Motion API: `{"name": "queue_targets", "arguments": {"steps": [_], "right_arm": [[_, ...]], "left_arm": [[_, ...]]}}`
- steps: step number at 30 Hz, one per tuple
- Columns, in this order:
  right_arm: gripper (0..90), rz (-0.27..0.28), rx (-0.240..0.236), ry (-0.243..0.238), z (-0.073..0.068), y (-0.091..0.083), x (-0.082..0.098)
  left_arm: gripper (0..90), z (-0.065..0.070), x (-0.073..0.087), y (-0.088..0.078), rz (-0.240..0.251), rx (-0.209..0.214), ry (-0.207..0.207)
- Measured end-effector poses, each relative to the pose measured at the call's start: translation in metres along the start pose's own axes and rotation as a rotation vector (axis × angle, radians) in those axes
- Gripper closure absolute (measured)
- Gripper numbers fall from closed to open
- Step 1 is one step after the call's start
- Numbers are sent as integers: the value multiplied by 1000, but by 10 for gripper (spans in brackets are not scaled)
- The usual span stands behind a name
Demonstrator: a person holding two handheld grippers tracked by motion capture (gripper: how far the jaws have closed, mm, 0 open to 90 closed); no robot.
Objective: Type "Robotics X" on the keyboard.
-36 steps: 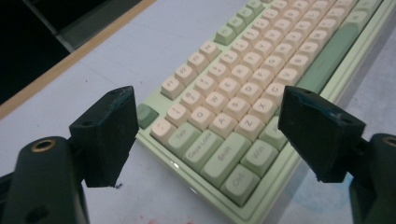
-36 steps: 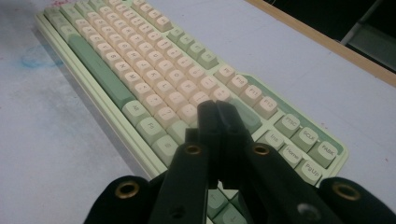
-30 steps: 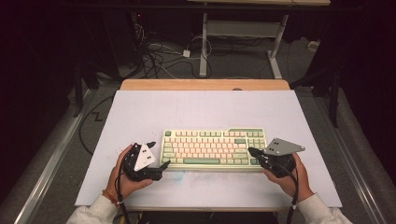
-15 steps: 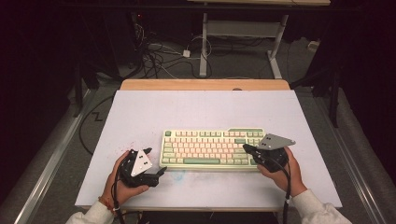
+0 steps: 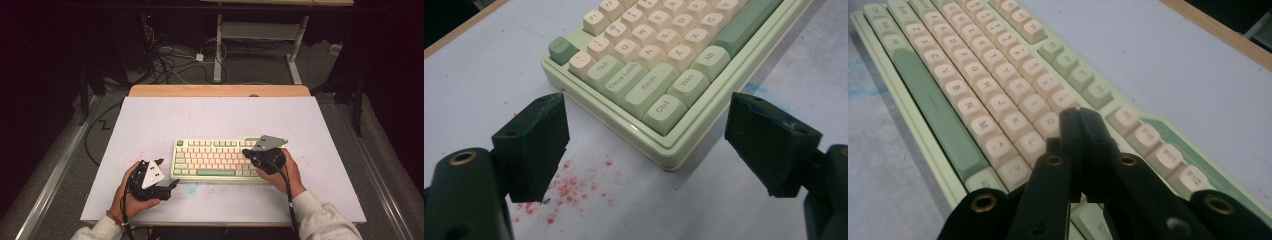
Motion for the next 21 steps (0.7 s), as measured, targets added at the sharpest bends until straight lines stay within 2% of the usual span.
{"name": "queue_targets", "arguments": {"steps": [5, 12, 19, 21], "right_arm": [[900, -32, -18, -10, -6, 19, -8], [900, -87, -27, -24, -10, 40, -8], [900, -121, -24, -24, -11, 45, -9], [900, -97, -23, -21, -11, 41, -10]], "left_arm": [[168, 0, 0, -1, 6, 4, -3], [168, -1, 1, -1, 3, 19, -4], [168, -1, 1, 0, -4, 19, 10], [169, -1, 1, 0, -5, 15, 14]]}}
Point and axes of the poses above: each handheld gripper's, and its own axes: y roughly forward along the jaws, x roughly out of its underside, z roughly to its right, the point moved 6 cm from there along y, roughly forward along the jaws, and after that the axes turned 5 degrees about -y, right-handed, at the moved point
